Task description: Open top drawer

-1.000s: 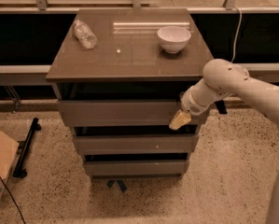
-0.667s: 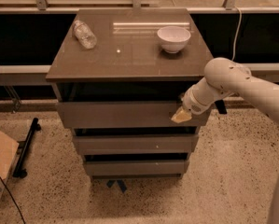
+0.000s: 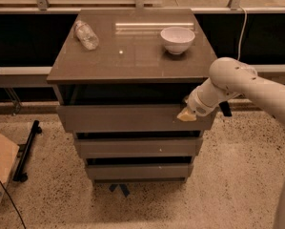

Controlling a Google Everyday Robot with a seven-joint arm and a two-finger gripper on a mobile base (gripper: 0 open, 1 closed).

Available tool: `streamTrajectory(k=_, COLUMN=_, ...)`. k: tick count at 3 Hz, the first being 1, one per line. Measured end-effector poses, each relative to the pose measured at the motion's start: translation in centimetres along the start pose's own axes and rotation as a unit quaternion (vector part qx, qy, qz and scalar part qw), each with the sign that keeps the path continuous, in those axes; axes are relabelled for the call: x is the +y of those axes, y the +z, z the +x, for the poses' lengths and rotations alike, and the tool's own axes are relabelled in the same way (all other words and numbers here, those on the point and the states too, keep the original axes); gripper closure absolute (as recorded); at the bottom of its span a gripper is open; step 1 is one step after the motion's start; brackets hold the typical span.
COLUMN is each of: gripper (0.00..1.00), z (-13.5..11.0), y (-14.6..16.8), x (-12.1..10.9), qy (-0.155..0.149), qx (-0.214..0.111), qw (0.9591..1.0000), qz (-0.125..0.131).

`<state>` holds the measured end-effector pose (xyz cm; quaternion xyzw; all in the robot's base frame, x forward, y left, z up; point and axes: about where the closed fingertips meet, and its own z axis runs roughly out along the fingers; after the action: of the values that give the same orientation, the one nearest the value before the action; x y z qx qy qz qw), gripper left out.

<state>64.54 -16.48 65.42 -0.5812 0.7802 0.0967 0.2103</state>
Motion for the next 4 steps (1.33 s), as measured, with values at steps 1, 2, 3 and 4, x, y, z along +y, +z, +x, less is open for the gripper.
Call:
streamTrajectory(k=1, gripper=0.76, z=-0.1, y=-0.2, x=0.0, qy=0.0, qx=0.0, qw=1.0, qz=0.0)
streamTrajectory(k=2, gripper=0.52, z=-0.1, y=-0.2, x=0.0, qy=0.0, qx=0.0, qw=1.0, qz=0.0)
streamTrajectory(k=3, gripper=0.28, z=-0.1, y=-0.2, x=0.0, qy=0.0, qx=0.0, qw=1.0, qz=0.0)
streamTrajectory(k=4, gripper=0.06, z=0.3, y=0.0, x=1.4, qy=-0.006, qx=0.013, qw=0.9996, qz=-0.023)
